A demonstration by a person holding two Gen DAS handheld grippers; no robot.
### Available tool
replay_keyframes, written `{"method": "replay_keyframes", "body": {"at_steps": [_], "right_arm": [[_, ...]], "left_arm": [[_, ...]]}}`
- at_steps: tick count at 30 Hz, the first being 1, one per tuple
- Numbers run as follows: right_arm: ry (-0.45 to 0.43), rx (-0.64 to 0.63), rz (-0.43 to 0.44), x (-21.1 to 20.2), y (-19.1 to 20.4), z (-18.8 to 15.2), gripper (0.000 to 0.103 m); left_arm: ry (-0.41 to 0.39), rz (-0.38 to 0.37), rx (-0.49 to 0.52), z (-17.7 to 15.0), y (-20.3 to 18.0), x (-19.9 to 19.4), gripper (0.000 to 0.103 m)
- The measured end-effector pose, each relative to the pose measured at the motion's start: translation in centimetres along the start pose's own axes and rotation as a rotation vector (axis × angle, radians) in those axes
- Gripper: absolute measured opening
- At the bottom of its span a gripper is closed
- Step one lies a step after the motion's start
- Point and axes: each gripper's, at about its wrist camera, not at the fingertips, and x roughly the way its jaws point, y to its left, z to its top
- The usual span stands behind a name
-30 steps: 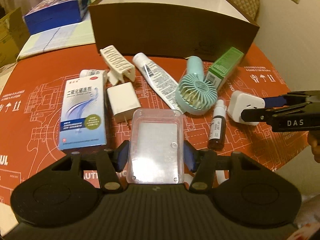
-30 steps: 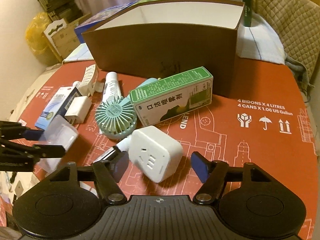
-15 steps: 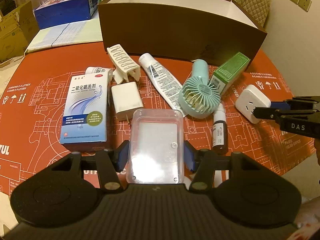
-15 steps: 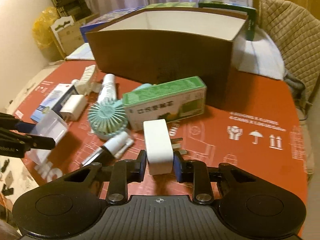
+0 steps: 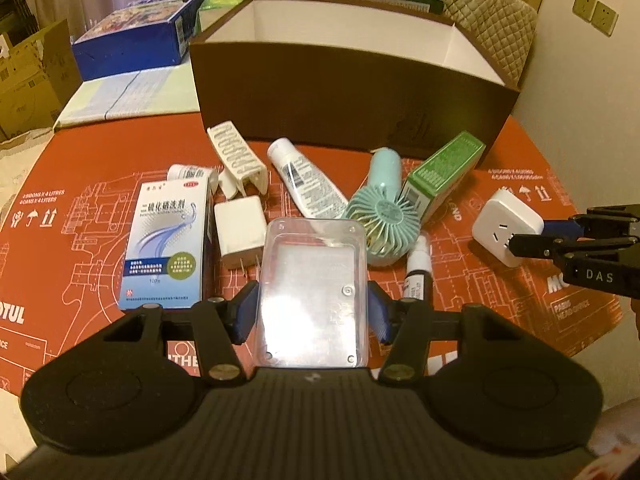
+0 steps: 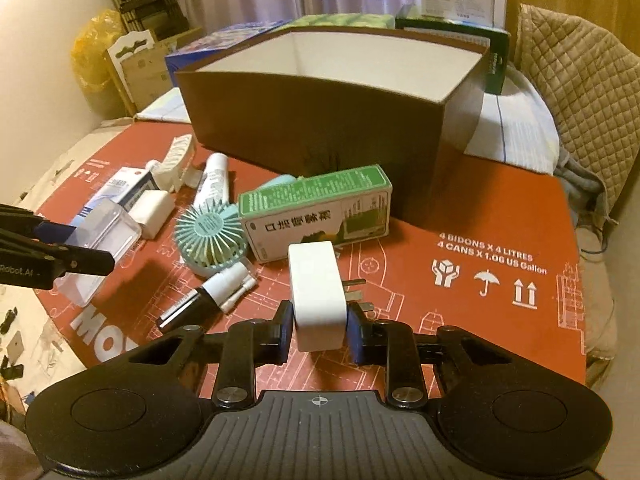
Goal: Organize rigid objects
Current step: 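Carry the clear case and white adapter with both tools into the brown box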
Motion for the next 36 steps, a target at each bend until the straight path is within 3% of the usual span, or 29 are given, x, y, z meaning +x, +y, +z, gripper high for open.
{"method": "replay_keyframes", "body": {"at_steps": [9,18,29,36], "right_arm": [[-0.054,0.020,0.041,-3.4,0.5,1.8,0.025],[-0.170,0.102,0.026,-5.8,1.4,6.3,0.025],[-0.253,0.188,-0.136,-2.4,1.1,14.3,0.025],[-0.196,0.234,-0.230,2.0,-0.7,17.5,0.025]], "left_arm": [[-0.078,0.002,0.008,2.4,1.1,-2.6,0.052],[-0.192,-0.009,0.084,8.7,3.8,-3.6,0.052],[-0.236,-0.049,0.218,19.1,5.2,1.2,0.052],[-0.166,-0.083,0.261,23.6,5.1,7.3,0.052]]}}
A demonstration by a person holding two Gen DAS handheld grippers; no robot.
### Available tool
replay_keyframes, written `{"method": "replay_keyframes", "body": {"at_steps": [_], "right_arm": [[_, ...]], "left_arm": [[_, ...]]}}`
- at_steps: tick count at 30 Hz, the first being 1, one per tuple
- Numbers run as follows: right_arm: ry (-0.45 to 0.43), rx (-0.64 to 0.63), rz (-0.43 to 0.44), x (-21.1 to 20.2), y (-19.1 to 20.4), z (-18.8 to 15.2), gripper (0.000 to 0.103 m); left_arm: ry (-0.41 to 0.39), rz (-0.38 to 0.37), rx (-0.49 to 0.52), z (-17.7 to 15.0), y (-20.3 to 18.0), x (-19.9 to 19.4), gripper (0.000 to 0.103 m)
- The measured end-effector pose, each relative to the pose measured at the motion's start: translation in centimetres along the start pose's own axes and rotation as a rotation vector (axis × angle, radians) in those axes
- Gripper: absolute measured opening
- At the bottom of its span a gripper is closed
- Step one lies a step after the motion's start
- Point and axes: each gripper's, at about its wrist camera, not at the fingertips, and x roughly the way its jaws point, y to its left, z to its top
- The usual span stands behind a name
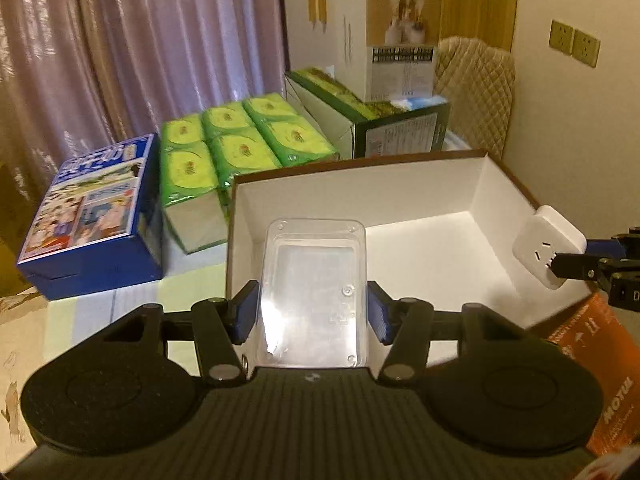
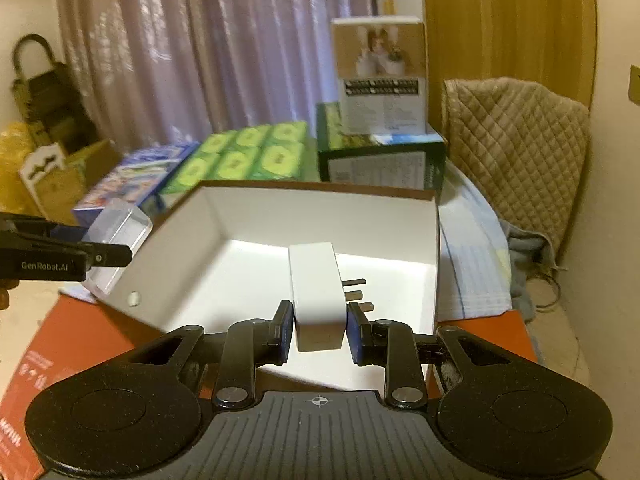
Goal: Organize rigid objects
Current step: 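Carry the clear case and white adapter with both tools into the brown box, then open both tools to drop the case and adapter inside the box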
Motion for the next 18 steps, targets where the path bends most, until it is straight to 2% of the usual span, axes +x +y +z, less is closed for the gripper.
{"method": "replay_keyframes", "body": {"at_steps": [8,18], "right_arm": [[0.109,0.013,-0.093,4.9,-0.8,0.3,0.025],[0.199,-0.001,-0.143,7.9,-1.6,-0.2,0.025]], "left_arm": [[0.121,-0.033,0.022,0.2,0.2,6.8,0.052],[0.183,-0.048,0.036,-0.4,0.0,9.9,0.052]]}}
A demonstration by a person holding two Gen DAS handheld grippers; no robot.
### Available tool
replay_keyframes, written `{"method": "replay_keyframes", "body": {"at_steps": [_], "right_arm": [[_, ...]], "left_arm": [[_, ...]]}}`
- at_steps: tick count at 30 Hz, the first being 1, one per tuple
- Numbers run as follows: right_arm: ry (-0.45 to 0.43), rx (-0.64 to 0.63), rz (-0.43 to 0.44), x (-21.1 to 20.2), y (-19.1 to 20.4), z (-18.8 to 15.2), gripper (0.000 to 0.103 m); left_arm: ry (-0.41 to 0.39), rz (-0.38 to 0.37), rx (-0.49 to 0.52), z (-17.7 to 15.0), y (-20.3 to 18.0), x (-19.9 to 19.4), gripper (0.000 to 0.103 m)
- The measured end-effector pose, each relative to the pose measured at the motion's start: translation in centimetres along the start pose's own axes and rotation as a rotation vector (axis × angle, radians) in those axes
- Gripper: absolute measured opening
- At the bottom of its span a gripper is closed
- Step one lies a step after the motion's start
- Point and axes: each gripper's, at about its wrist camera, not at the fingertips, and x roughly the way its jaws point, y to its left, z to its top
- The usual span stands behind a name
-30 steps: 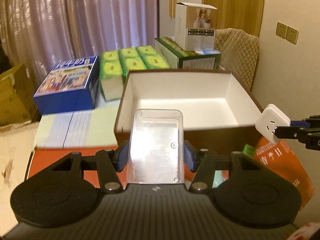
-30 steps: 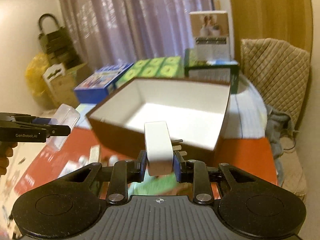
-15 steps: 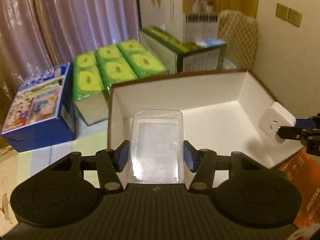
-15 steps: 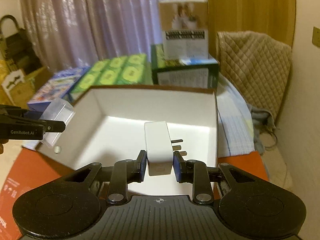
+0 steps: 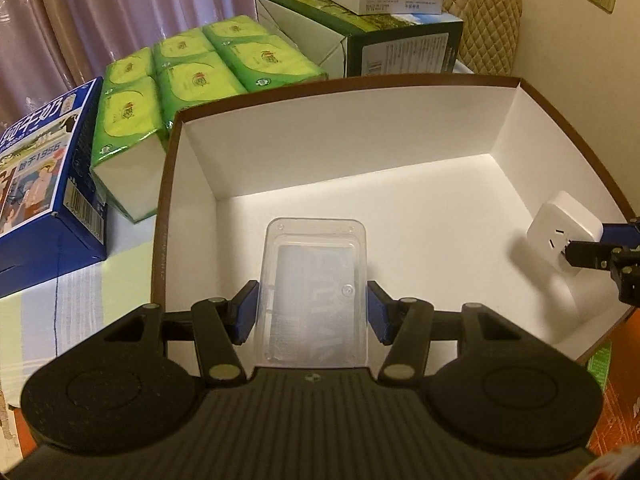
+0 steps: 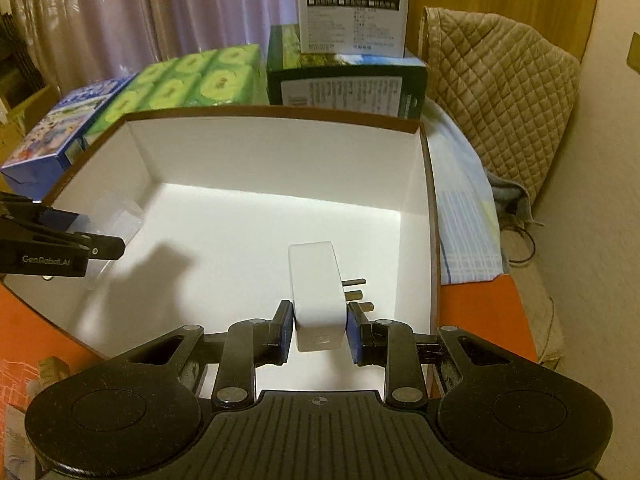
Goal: Organize rigid objects
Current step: 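Open both tools to drop the case and adapter inside the box, then withdraw both tools from the box back over the table items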
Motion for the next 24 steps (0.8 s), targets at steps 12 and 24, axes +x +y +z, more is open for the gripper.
{"method": "replay_keyframes", "body": {"at_steps": [12,24], "right_arm": [[-0.021,-0.048,-0.021,0.6,0.1,0.7,0.030],[-0.046,-0.020,0.035,-1.4,-0.6,0.1,0.049]], "left_arm": [[0.010,0.018,0.036,0.1,-0.6,0.4,0.056],[-0.018,0.008,0.011,0.0,-0.9,-2.0,0.059]]}}
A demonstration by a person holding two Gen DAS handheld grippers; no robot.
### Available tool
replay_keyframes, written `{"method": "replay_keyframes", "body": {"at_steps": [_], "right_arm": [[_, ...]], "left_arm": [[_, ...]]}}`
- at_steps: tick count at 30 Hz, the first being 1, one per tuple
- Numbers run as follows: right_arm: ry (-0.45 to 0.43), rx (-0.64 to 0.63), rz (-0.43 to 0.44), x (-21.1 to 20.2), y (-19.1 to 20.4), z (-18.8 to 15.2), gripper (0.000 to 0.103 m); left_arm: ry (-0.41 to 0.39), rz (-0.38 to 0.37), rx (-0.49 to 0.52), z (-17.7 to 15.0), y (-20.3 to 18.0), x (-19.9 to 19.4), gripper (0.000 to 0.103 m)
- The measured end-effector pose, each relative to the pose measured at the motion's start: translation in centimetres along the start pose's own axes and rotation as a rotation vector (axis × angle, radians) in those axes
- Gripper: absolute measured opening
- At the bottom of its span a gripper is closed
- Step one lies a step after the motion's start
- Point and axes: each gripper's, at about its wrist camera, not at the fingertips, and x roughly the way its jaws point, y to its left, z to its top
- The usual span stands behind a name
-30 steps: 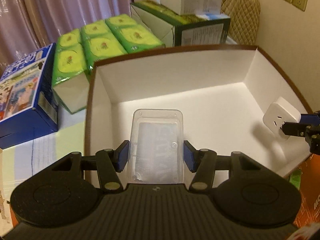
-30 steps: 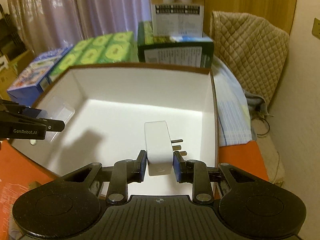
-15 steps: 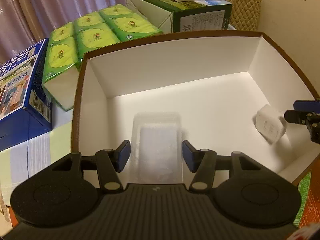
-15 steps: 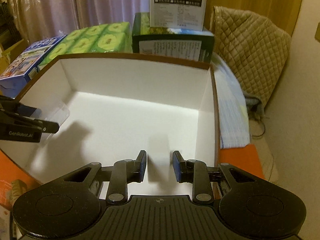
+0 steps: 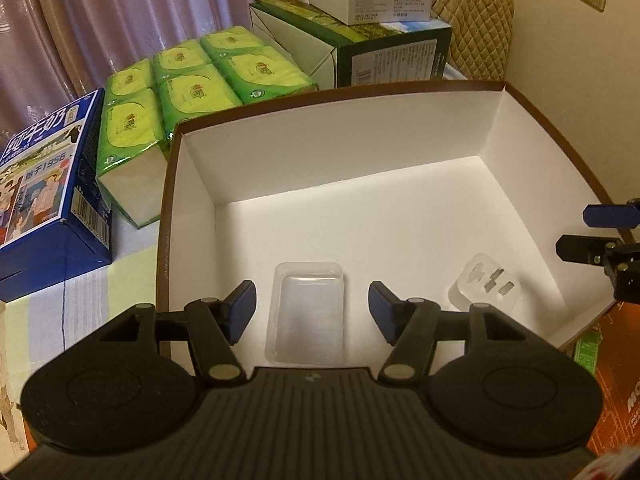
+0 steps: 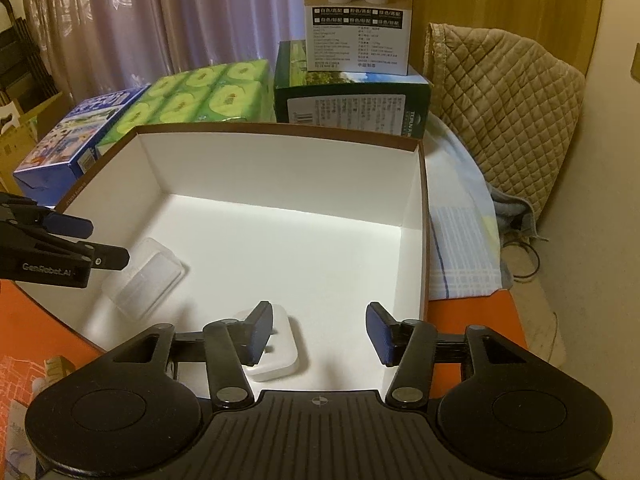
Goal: Organize rigid objects
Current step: 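Withdraw both tools from the box back over the table items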
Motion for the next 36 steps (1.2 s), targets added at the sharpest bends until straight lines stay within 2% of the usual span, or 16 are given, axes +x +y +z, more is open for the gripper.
{"method": "replay_keyframes", "body": {"at_steps": [24,36], "right_arm": [[-0.061,-0.025,0.090,-3.5,-0.9,-1.1,0.050],[-0.111,-0.043,0.166,-6.9,-1.8,-2.4,0.051]], "left_arm": [[-0.057,0.074,-0.076,-1.4,-3.1,-5.7,0.059],[-0.114,0.103,-0.139,-3.6,-5.6,-10.3,0.059]]}}
